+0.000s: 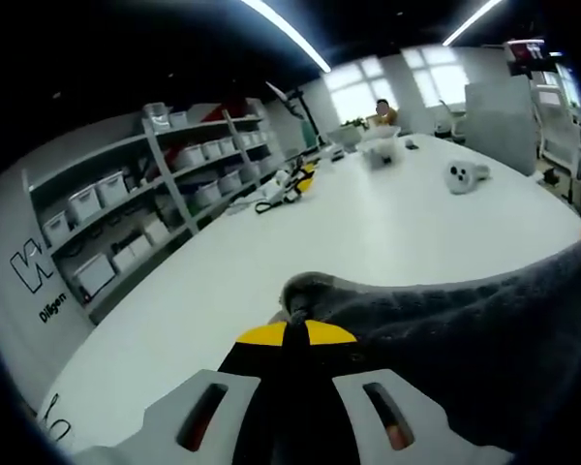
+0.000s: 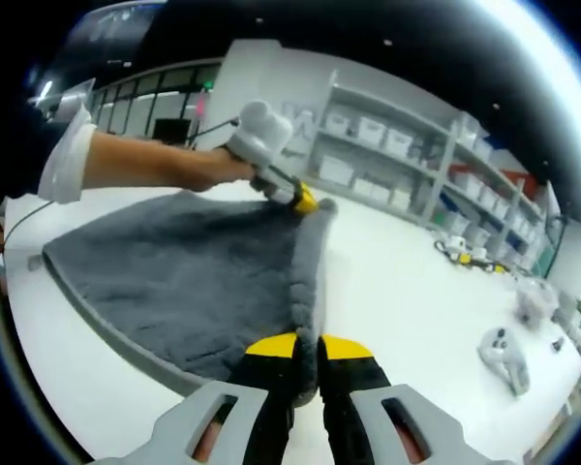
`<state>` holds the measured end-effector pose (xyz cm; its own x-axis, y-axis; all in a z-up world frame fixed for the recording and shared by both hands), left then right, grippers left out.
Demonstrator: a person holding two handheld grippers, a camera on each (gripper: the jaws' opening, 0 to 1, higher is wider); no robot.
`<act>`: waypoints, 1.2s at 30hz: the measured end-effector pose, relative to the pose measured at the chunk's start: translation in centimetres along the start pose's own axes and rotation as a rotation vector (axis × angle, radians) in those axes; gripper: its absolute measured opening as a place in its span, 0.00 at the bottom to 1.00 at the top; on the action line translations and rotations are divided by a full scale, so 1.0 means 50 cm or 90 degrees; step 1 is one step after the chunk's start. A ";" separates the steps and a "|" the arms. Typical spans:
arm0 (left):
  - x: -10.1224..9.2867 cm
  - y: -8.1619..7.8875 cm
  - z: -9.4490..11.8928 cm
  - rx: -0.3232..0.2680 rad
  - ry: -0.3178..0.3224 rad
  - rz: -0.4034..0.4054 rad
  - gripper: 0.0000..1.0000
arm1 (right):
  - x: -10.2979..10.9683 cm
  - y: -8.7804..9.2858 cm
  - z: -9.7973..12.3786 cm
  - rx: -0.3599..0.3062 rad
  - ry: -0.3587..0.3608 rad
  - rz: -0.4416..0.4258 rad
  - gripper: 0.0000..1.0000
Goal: Open the folded towel by lifting each exposed corner and separating the folded layers until the towel lies flat within the target outline without major curled edges
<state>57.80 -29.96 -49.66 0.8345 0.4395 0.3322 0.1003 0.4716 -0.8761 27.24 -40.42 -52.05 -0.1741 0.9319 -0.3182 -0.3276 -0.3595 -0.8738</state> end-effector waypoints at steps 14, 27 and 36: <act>0.016 0.005 0.018 -0.033 0.007 0.062 0.05 | 0.014 -0.020 0.005 -0.011 0.005 0.017 0.04; 0.032 0.013 0.029 -0.049 -0.006 0.039 0.07 | 0.062 -0.071 0.008 -0.058 -0.025 0.069 0.03; 0.039 0.028 0.026 -0.050 0.003 0.079 0.06 | 0.079 -0.082 0.002 -0.075 -0.048 0.084 0.03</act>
Point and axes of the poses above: the point that each gripper's makers call its tool centre point, and the gripper's own axes: z roughly backward along the fingers, x roughly to its left, y roughly out of its underside, the point moved 9 cm from there along z, roughly backward along the fingers, and after that the axes turned 3 degrees about z, right-handed, at the moved point
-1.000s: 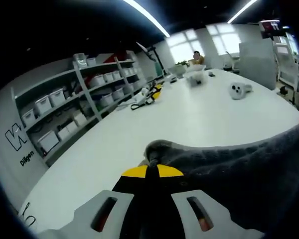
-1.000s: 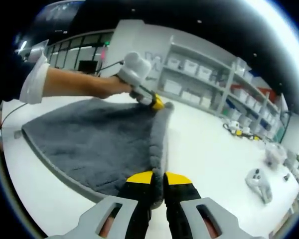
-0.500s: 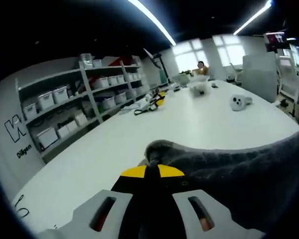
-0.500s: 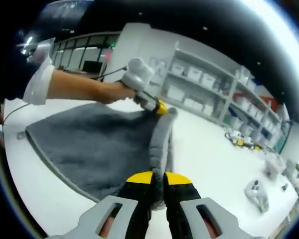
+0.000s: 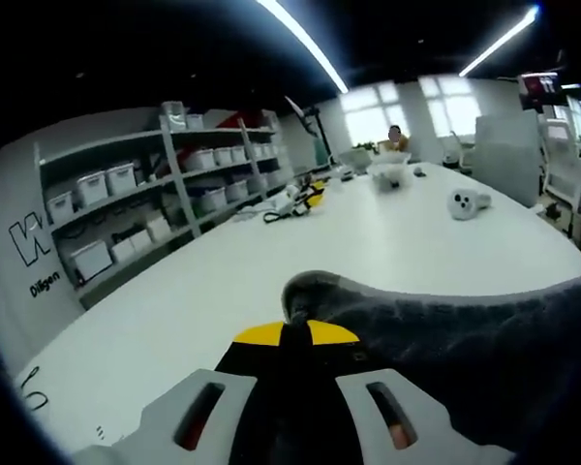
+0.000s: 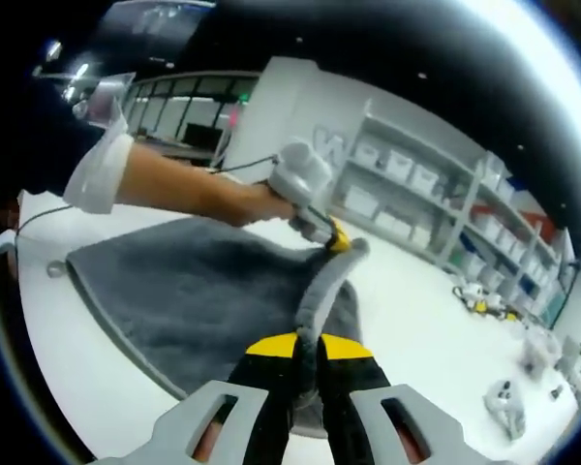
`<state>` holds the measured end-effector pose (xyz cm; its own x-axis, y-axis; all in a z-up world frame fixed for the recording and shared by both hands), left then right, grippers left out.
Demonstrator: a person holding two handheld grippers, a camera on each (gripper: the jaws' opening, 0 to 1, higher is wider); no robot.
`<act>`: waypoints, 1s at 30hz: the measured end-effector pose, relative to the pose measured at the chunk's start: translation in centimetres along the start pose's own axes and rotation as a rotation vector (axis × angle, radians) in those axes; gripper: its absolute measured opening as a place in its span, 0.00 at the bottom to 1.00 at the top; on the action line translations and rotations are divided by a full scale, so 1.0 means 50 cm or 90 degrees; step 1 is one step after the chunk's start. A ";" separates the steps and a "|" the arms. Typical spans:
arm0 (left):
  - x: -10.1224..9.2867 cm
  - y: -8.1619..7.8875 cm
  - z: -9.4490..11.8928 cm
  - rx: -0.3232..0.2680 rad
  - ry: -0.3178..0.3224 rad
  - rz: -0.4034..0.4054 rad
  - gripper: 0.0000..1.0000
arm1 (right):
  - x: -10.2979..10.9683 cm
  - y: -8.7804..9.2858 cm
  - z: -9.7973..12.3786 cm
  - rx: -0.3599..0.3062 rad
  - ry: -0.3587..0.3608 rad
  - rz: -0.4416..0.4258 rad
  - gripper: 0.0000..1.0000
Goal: Open the folded towel by lifting each exposed corner and separating the folded layers until the towel lies flat within the target outline without major curled edges
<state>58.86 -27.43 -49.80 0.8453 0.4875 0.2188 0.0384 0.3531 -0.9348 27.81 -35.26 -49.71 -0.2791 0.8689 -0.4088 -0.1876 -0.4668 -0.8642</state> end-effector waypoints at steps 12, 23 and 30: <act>0.011 -0.009 0.029 -0.011 -0.003 0.000 0.06 | 0.016 -0.015 -0.002 -0.018 -0.016 0.000 0.03; 0.035 -0.003 0.088 -0.013 -0.030 -0.031 0.05 | 0.042 -0.041 -0.001 -0.040 -0.024 0.014 0.03; 0.055 0.002 0.134 -0.025 -0.044 -0.014 0.04 | 0.043 -0.048 -0.003 -0.051 -0.031 0.032 0.03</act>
Point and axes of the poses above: the point that each gripper's makers call its tool centre point, and the gripper's own axes: z roughly backward along the fingers, x roughly to its left, y roughly out of its underside, the point moved 9 cm from there along z, roughly backward along the fingers, and after that the axes turned 3 degrees about z, right-handed, at the moved point
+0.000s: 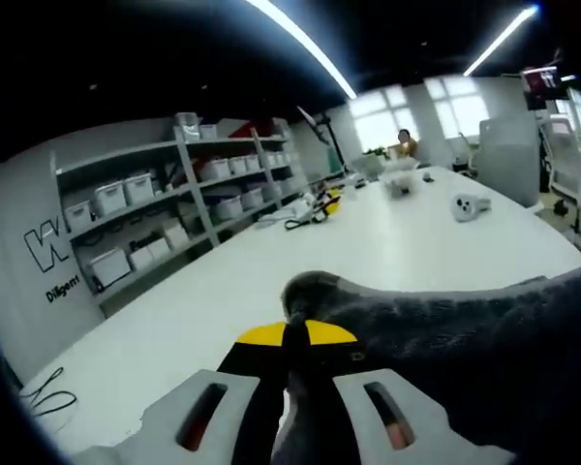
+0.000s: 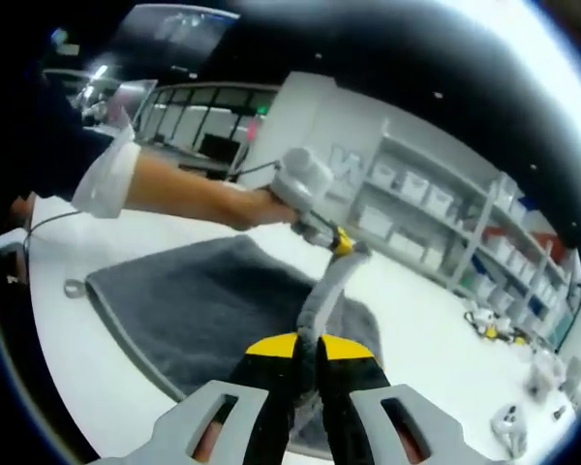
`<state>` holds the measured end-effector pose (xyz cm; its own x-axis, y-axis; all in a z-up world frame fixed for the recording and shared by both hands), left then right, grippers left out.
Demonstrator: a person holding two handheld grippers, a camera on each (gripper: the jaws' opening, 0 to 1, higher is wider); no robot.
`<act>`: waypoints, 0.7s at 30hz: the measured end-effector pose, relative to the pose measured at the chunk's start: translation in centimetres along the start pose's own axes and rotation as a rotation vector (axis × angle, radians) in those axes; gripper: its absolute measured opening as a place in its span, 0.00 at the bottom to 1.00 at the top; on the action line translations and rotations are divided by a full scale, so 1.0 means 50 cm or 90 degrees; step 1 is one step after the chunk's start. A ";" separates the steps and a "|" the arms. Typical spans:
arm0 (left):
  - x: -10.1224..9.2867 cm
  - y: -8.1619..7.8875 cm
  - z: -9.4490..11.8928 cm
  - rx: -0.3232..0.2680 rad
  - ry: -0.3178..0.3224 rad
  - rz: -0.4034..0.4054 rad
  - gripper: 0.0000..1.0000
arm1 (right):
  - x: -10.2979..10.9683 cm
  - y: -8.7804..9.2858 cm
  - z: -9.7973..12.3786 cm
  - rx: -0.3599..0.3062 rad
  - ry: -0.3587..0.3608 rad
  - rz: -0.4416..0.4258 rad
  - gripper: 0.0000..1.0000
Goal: Open the folded towel by lifting each exposed corner and separating the folded layers until the towel lies flat within the target outline without major curled edges
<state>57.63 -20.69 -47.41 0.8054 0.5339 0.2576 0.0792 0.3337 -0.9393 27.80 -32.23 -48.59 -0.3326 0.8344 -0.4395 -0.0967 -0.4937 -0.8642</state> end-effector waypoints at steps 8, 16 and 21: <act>0.027 0.008 0.042 -0.013 -0.019 0.023 0.04 | 0.014 -0.013 -0.003 -0.011 -0.007 0.015 0.03; 0.044 0.019 0.075 -0.022 -0.033 0.033 0.04 | 0.048 -0.046 0.004 -0.026 -0.002 0.041 0.03; 0.054 0.026 0.105 -0.021 -0.046 0.046 0.05 | 0.063 -0.054 0.001 -0.031 -0.012 0.060 0.03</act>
Point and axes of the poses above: the point that each gripper's makers call its tool centre point, and the gripper's own axes: z roughly backward along the fingers, x roughly to its left, y roughly out of its underside, the point moved 9 cm from there along z, roughly backward along the fingers, and after that the axes turned 3 degrees about z, right-handed, at the moved point
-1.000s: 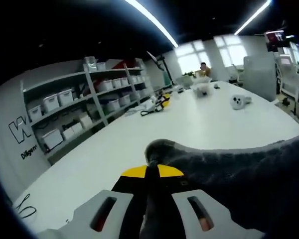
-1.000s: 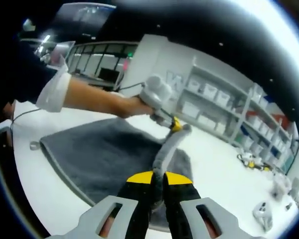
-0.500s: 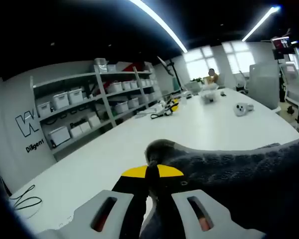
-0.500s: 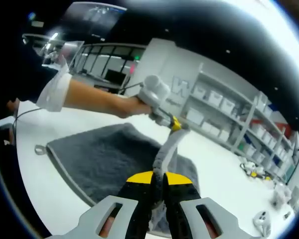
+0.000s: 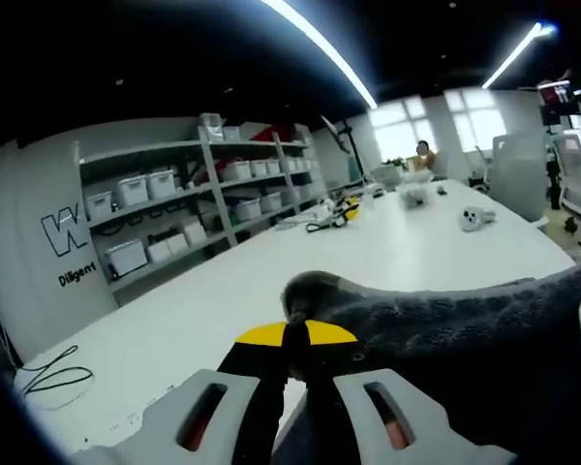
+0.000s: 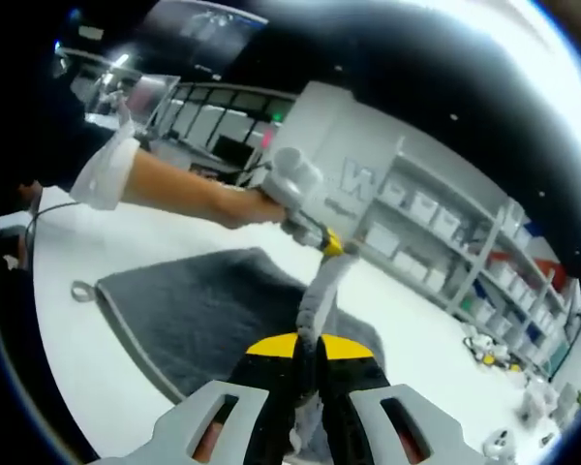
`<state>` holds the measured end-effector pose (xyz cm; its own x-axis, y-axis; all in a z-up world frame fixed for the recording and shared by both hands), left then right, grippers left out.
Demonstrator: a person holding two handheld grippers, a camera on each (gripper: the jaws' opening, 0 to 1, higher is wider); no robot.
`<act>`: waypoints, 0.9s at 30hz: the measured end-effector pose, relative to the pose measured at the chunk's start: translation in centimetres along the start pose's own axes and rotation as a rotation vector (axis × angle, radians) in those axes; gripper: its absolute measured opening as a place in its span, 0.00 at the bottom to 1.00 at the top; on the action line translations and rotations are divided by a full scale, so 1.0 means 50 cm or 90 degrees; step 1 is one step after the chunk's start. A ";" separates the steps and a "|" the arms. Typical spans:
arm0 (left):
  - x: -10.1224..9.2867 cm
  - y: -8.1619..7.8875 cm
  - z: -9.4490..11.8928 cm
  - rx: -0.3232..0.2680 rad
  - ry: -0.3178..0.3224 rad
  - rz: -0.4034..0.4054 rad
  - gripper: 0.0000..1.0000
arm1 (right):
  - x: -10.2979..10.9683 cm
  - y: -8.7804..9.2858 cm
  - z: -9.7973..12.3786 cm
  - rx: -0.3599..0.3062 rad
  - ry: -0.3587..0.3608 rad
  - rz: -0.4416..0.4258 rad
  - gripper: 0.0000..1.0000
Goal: Open the folded towel by lifting each exposed corner and separating the folded layers until the towel lies flat within the target outline without major curled edges
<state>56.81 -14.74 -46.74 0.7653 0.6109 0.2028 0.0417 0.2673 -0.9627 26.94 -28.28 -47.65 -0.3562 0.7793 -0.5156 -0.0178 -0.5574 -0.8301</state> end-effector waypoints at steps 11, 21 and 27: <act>0.034 0.021 0.076 -0.004 -0.021 0.020 0.04 | 0.035 -0.027 -0.010 -0.028 -0.019 0.024 0.03; 0.068 0.031 0.147 -0.015 -0.045 0.034 0.04 | 0.072 -0.059 -0.020 -0.052 -0.038 0.052 0.02; 0.088 0.037 0.188 -0.022 -0.063 0.037 0.04 | 0.103 -0.073 -0.026 -0.061 -0.057 0.071 0.01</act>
<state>54.19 -4.54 -45.97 0.7005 0.6952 0.1610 0.0226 0.2039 -0.9787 26.39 -21.89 -47.56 -0.4327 0.6832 -0.5882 0.1144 -0.6055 -0.7876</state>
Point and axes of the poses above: the point that each gripper's makers call its tool centre point, and the gripper's own axes: z roughly backward along the fingers, x roughly to its left, y roughly out of its underside, the point moved 9 cm from there along z, roughly backward along the fingers, and after that the axes turned 3 degrees about z, right-handed, at the moved point
